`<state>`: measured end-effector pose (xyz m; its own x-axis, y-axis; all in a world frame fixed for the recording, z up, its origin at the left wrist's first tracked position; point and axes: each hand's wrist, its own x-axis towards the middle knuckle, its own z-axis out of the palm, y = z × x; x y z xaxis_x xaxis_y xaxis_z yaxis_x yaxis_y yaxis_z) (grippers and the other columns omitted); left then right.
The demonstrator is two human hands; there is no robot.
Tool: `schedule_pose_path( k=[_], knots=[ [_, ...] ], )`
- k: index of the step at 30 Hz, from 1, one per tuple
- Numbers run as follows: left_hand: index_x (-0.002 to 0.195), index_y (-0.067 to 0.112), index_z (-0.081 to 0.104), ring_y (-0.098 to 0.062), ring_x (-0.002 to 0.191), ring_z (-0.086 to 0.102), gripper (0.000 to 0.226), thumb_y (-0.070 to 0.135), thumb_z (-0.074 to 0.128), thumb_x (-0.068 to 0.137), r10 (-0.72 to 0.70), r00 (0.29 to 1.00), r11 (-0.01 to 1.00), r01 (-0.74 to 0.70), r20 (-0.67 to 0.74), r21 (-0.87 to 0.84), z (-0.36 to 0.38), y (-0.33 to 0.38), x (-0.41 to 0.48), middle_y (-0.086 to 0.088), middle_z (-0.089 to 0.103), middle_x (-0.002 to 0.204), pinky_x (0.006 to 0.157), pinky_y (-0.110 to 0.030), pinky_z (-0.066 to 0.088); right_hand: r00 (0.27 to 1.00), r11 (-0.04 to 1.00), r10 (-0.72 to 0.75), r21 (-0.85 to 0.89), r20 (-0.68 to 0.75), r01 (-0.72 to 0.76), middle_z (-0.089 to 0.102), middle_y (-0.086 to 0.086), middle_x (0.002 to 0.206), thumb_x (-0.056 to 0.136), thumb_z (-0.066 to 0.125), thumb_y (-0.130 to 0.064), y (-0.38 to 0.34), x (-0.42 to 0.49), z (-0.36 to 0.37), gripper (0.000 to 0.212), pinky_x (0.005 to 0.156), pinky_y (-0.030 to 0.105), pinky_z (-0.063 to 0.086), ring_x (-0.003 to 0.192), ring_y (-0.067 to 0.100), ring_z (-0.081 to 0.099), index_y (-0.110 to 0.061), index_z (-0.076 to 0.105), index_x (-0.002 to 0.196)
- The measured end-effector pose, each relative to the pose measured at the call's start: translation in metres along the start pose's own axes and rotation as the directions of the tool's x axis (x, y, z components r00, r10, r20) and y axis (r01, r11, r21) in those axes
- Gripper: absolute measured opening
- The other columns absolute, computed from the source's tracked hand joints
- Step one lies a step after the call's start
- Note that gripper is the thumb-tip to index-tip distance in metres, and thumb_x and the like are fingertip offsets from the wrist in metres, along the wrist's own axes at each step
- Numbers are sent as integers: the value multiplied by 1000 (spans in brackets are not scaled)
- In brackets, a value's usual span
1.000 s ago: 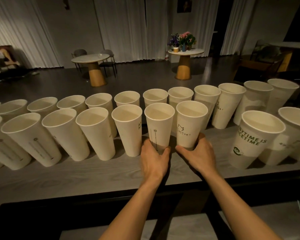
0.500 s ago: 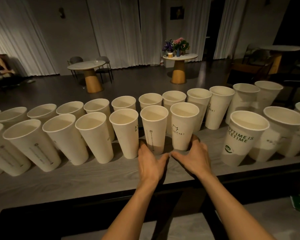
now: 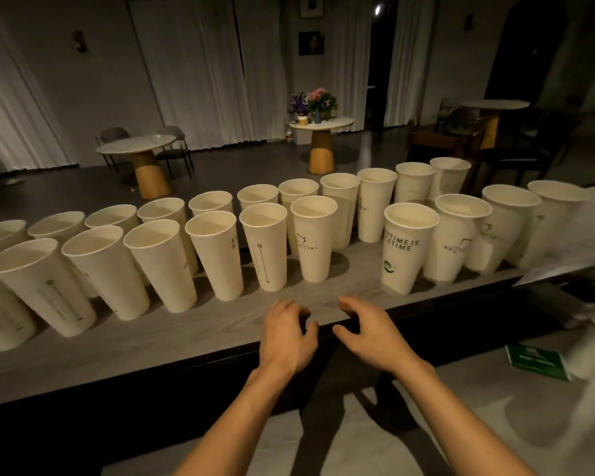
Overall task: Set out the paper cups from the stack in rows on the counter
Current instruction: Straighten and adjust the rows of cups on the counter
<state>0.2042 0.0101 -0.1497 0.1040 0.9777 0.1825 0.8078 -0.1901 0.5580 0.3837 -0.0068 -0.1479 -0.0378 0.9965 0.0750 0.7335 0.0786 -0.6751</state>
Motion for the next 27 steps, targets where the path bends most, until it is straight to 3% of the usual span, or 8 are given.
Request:
schedule_pose_path(
  k=[3, 6, 8, 12, 15, 18, 22, 27],
  knots=[
    [114, 24, 71, -11, 125, 53, 22, 39, 65, 99, 75, 993, 997, -76, 87, 4, 6, 18, -4, 6, 61, 125, 105, -26, 43, 996, 992, 52, 122, -71, -43, 74, -15, 108, 92, 74, -25, 13, -15, -21, 27, 94, 21, 53, 102, -7, 66, -27, 71, 119],
    [118, 25, 71, -13, 122, 59, 27, 43, 64, 99, 93, 982, 995, -88, 162, -38, 13, 42, -3, 4, 66, 126, 103, -33, 52, 931, 968, 166, 234, -327, -90, 74, -13, 80, 92, 73, -19, 30, -24, -47, 10, 75, 19, 52, 79, -3, 68, -29, 74, 88],
    [129, 21, 67, -14, 122, 61, 37, 43, 65, 99, 89, 981, 992, -72, 175, -101, 18, 59, -1, 1, 65, 131, 102, -32, 53, 838, 939, 280, 315, -468, -138, 72, -10, 83, 92, 72, -18, 42, -28, -66, 6, 76, 24, 53, 82, 4, 69, -21, 76, 95],
    [146, 16, 52, -15, 127, 59, 60, 43, 72, 95, 59, 988, 974, -26, 142, -224, 32, 87, 9, -3, 59, 142, 103, -29, 52, 727, 888, 409, 426, -552, -175, 70, -1, 103, 90, 75, -20, 67, -23, -99, 31, 92, 36, 56, 97, 16, 68, -12, 67, 119],
    [155, 15, 39, -19, 137, 53, 83, 47, 78, 89, 24, 991, 952, 17, 130, -307, 47, 103, 23, -6, 50, 153, 112, -36, 49, 727, 876, 444, 424, -524, -229, 63, 6, 133, 87, 80, -27, 84, -12, -113, 57, 99, 37, 52, 119, 20, 62, -13, 55, 137],
    [160, 14, 28, -24, 145, 44, 102, 47, 85, 82, -21, 995, 925, 58, 102, -375, 63, 117, 40, -8, 38, 161, 118, -43, 44, 764, 872, 454, 404, -458, -276, 54, 8, 147, 83, 83, -33, 97, 4, -121, 76, 108, 45, 48, 133, 24, 54, -14, 46, 147],
    [162, 16, 22, -26, 148, 40, 116, 48, 90, 74, -82, 993, 899, 112, 89, -423, 81, 129, 62, -7, 33, 163, 119, -45, 42, 812, 877, 430, 395, -395, -273, 51, 9, 152, 81, 85, -30, 104, 26, -120, 82, 109, 43, 45, 138, 27, 50, -15, 42, 150],
    [156, 15, 33, -22, 143, 45, 100, 39, 90, 77, -92, 994, 884, 106, 52, -455, 98, 136, 83, -4, 44, 153, 114, -37, 44, 837, 888, 394, 391, -379, -241, 59, 7, 141, 82, 84, -23, 111, 56, -116, 73, 94, 33, 45, 129, 26, 56, -14, 46, 143]
  ],
)
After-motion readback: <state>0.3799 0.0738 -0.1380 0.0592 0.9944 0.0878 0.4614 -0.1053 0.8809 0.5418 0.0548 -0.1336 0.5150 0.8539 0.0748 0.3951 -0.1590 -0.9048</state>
